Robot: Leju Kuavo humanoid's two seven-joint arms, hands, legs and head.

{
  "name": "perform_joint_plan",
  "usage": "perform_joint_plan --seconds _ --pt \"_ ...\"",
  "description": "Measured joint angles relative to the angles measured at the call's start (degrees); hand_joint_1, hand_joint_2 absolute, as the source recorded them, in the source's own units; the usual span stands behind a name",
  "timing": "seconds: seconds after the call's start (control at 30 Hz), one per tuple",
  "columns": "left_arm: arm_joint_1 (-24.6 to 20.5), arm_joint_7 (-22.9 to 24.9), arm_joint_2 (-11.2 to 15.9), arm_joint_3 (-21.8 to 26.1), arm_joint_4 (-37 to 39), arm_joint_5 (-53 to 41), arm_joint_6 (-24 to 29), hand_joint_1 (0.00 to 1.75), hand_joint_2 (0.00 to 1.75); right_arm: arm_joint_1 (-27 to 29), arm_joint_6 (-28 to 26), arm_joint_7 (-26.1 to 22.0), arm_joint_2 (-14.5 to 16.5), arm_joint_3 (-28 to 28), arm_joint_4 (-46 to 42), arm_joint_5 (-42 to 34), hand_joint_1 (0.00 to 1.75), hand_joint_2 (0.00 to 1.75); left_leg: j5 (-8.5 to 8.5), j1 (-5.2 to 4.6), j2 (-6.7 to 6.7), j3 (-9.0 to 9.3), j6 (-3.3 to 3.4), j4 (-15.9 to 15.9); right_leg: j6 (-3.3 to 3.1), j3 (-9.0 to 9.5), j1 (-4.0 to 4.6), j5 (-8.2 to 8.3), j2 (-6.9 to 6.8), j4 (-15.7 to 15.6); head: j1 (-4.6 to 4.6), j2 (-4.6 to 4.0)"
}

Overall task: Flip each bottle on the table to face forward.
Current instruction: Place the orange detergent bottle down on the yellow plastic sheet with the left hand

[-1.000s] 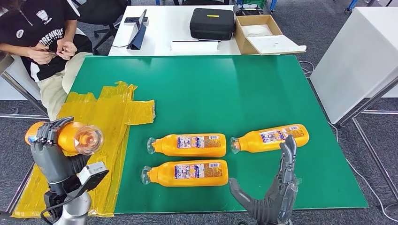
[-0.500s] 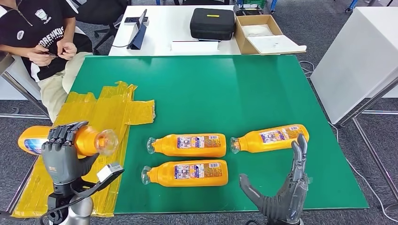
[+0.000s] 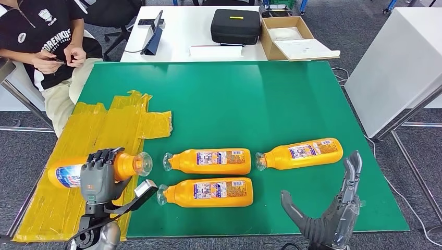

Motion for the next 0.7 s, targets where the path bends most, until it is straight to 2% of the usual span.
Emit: perform_joint_plan --seconds 0.4,0.7 --pt "-2.2 4.4 1.9 -2.0 7.8 -0.3 0.0 1.75 1.75 -0.6 0.0 0.2 -0.1 0.0 0.7 -1.8 0.00 1.75 0.00 0.01 -0.02 -0.01 0.00 0.0 0.00 0.01 0.00 0.00 0.00 0.0 0.00 0.00" --pt "-3.0 5.4 2.5 -3.2 10.3 -0.6 0.0 1.72 1.75 -1.1 0.0 0.3 -0.1 0.0 1.8 -2.2 0.00 1.75 0.00 0.00 -0.02 -0.01 0.00 0.0 0.01 0.01 0.00 0.00 0.00 0.0 -0.01 0.00"
